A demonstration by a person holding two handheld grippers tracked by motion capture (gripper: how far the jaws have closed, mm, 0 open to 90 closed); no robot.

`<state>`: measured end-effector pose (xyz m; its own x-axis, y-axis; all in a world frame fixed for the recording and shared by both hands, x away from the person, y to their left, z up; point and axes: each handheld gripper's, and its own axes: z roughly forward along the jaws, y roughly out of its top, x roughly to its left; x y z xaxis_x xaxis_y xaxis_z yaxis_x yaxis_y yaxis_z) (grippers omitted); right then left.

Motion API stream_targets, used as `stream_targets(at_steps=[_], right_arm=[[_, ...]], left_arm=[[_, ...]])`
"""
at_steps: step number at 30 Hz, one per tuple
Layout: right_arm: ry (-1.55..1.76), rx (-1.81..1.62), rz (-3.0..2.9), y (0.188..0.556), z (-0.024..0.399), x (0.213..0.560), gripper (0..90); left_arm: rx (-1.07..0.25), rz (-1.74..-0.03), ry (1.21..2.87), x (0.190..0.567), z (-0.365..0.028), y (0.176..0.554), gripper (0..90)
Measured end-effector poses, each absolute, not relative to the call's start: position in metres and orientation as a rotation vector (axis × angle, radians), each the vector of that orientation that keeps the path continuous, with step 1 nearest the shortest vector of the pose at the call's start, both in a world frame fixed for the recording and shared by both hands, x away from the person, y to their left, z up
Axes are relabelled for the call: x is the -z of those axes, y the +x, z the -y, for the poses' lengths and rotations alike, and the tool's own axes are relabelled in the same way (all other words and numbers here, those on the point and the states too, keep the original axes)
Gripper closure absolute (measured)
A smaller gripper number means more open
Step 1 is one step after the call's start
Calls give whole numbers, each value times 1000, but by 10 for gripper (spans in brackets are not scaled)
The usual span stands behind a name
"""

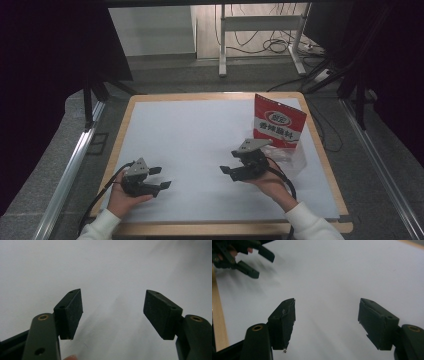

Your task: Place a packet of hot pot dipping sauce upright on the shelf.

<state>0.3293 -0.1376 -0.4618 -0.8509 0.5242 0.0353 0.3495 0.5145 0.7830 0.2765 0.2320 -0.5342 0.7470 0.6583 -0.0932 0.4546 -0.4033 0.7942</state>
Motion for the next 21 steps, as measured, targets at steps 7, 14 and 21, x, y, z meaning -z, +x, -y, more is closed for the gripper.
stream_targets(at_steps=[7, 14, 21], right_arm=[[739, -1207, -2572, 320, 129, 474, 269], [778, -1257, -2517, 318, 129, 475, 274], [756, -1290, -2539, 313, 123, 477, 240]], left_arm=[[-308, -826, 2074, 534, -232, 274, 308], [-311, -817, 2080, 534, -232, 274, 308], [-315, -828, 2073, 534, -233, 275, 307]])
